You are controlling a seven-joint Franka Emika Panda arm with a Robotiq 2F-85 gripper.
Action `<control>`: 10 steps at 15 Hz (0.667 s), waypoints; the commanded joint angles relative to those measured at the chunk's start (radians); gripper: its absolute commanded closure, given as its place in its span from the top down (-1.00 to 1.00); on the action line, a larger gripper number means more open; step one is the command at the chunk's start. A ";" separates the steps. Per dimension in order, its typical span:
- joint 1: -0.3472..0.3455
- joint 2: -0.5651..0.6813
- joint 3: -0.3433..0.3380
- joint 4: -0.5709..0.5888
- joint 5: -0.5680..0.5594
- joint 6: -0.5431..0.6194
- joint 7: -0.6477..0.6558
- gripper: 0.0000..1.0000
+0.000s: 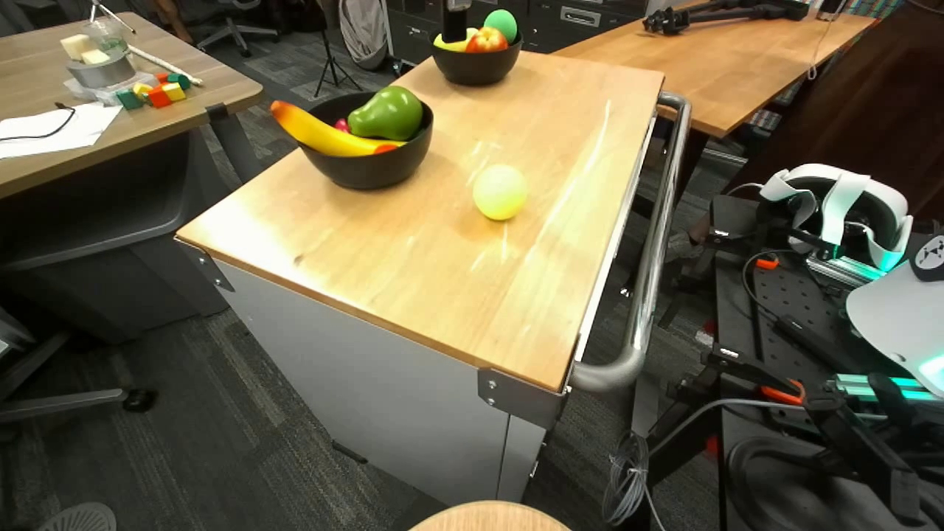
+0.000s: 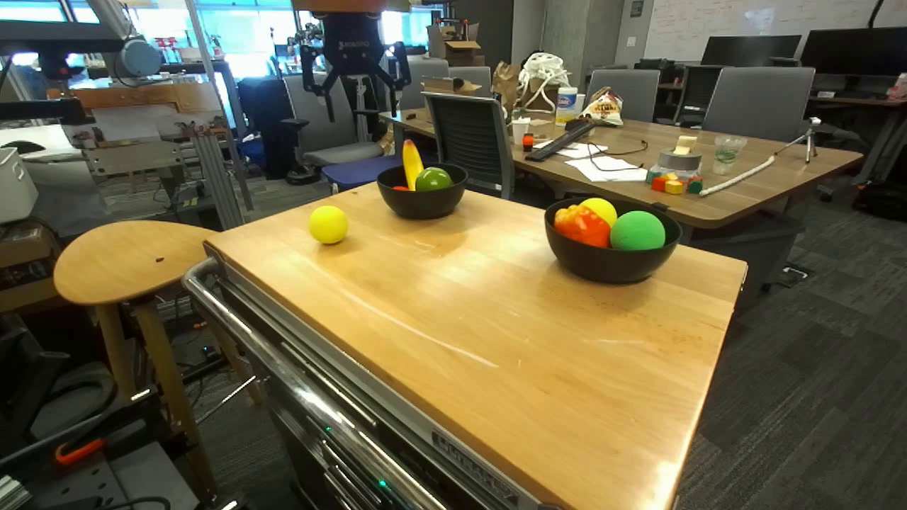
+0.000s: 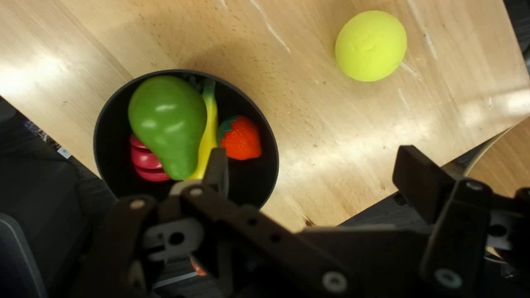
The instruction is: Remove the fruits and vegetables from the two black bowls
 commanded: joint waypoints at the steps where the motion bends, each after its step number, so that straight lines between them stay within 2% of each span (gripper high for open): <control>1: -0.022 0.034 0.003 0.015 0.033 0.071 -0.064 1.00; 3: -0.029 0.061 0.005 0.027 0.027 0.120 -0.089 1.00; 6: -0.048 0.131 0.012 0.071 0.081 0.195 -0.159 1.00; 10: -0.068 0.218 0.016 0.125 0.101 0.236 -0.186 1.00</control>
